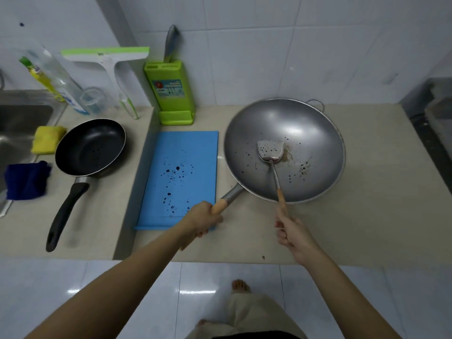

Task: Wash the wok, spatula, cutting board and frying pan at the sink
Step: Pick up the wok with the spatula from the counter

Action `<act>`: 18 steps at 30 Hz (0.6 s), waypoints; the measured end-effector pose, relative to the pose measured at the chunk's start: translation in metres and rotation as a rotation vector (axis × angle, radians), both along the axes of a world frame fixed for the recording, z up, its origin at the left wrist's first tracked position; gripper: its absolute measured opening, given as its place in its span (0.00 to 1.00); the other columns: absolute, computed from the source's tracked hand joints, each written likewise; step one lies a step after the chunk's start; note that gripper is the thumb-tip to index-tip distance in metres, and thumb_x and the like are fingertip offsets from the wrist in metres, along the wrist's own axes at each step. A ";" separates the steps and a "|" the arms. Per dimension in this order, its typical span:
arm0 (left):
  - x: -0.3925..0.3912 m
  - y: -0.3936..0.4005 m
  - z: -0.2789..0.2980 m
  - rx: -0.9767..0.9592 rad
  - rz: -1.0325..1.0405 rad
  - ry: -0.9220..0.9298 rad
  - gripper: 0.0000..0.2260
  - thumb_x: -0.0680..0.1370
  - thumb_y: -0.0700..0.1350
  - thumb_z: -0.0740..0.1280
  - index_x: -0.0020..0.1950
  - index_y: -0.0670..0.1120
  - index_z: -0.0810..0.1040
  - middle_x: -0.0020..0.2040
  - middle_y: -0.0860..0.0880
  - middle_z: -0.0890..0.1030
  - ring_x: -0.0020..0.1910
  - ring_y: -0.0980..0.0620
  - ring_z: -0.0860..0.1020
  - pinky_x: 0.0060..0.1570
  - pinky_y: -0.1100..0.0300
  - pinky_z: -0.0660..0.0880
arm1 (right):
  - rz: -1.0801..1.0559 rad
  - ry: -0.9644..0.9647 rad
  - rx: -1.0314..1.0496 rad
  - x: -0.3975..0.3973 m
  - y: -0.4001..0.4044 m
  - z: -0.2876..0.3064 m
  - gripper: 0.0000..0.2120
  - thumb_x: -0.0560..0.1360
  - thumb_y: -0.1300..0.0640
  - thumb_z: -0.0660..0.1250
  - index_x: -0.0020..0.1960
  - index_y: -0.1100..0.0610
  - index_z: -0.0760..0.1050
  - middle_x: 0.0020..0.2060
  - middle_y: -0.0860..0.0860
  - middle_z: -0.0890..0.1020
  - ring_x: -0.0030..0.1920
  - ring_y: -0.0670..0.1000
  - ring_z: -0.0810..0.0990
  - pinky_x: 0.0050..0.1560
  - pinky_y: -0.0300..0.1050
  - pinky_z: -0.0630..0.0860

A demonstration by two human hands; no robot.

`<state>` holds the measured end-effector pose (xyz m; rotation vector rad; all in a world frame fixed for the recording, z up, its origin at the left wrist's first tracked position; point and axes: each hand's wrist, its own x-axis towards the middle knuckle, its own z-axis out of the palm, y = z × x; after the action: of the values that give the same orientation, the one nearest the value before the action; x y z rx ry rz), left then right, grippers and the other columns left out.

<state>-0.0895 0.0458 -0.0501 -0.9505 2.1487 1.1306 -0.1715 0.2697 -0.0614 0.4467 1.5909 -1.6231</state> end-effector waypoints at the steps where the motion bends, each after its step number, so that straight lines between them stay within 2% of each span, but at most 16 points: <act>1: 0.002 0.003 0.002 -0.025 0.003 0.018 0.09 0.76 0.46 0.67 0.49 0.40 0.75 0.35 0.44 0.76 0.28 0.50 0.73 0.26 0.62 0.71 | 0.007 0.015 0.006 0.002 0.000 0.004 0.13 0.77 0.44 0.63 0.47 0.55 0.72 0.30 0.49 0.69 0.22 0.42 0.61 0.19 0.35 0.58; 5: 0.017 0.004 0.020 -0.052 0.026 0.056 0.10 0.77 0.47 0.65 0.45 0.40 0.75 0.33 0.45 0.75 0.26 0.51 0.71 0.25 0.62 0.70 | 0.049 0.090 0.082 0.010 0.006 0.026 0.23 0.73 0.35 0.63 0.40 0.55 0.68 0.28 0.49 0.68 0.22 0.44 0.60 0.19 0.36 0.57; 7: 0.027 0.000 0.036 -0.069 0.028 0.079 0.11 0.78 0.47 0.65 0.44 0.39 0.75 0.32 0.45 0.74 0.26 0.52 0.71 0.24 0.63 0.69 | 0.076 0.124 0.093 0.016 0.009 0.042 0.23 0.73 0.35 0.64 0.41 0.56 0.69 0.27 0.50 0.70 0.22 0.45 0.61 0.19 0.36 0.57; 10: 0.049 -0.013 0.063 -0.094 0.029 0.104 0.11 0.77 0.45 0.68 0.50 0.38 0.76 0.34 0.45 0.75 0.25 0.52 0.71 0.24 0.62 0.69 | 0.138 0.191 0.111 0.026 0.009 0.069 0.23 0.74 0.37 0.64 0.43 0.58 0.70 0.29 0.52 0.73 0.22 0.45 0.62 0.20 0.36 0.58; 12: 0.073 -0.026 0.086 -0.086 0.046 0.137 0.11 0.76 0.46 0.70 0.49 0.39 0.75 0.33 0.46 0.75 0.24 0.53 0.71 0.23 0.61 0.69 | 0.168 0.252 0.111 0.037 0.004 0.083 0.21 0.76 0.40 0.63 0.45 0.60 0.72 0.28 0.52 0.73 0.21 0.45 0.63 0.19 0.35 0.58; 16: 0.137 -0.052 0.133 -0.067 0.092 0.188 0.11 0.76 0.49 0.69 0.43 0.41 0.75 0.30 0.46 0.74 0.24 0.51 0.69 0.24 0.62 0.67 | 0.198 0.368 0.032 0.075 -0.025 0.100 0.13 0.81 0.52 0.58 0.49 0.63 0.71 0.29 0.52 0.72 0.19 0.43 0.61 0.18 0.34 0.56; 18: 0.178 -0.065 0.150 -0.076 0.124 0.189 0.12 0.76 0.49 0.69 0.45 0.40 0.77 0.32 0.45 0.75 0.24 0.51 0.70 0.25 0.62 0.67 | 0.235 0.390 0.007 0.101 -0.048 0.107 0.12 0.82 0.54 0.57 0.50 0.62 0.71 0.29 0.52 0.71 0.19 0.43 0.60 0.18 0.34 0.56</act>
<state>0.0885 -0.0189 0.1001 -1.0604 2.3245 1.2506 -0.0707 0.2222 0.0458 -0.0622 1.8539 -1.5864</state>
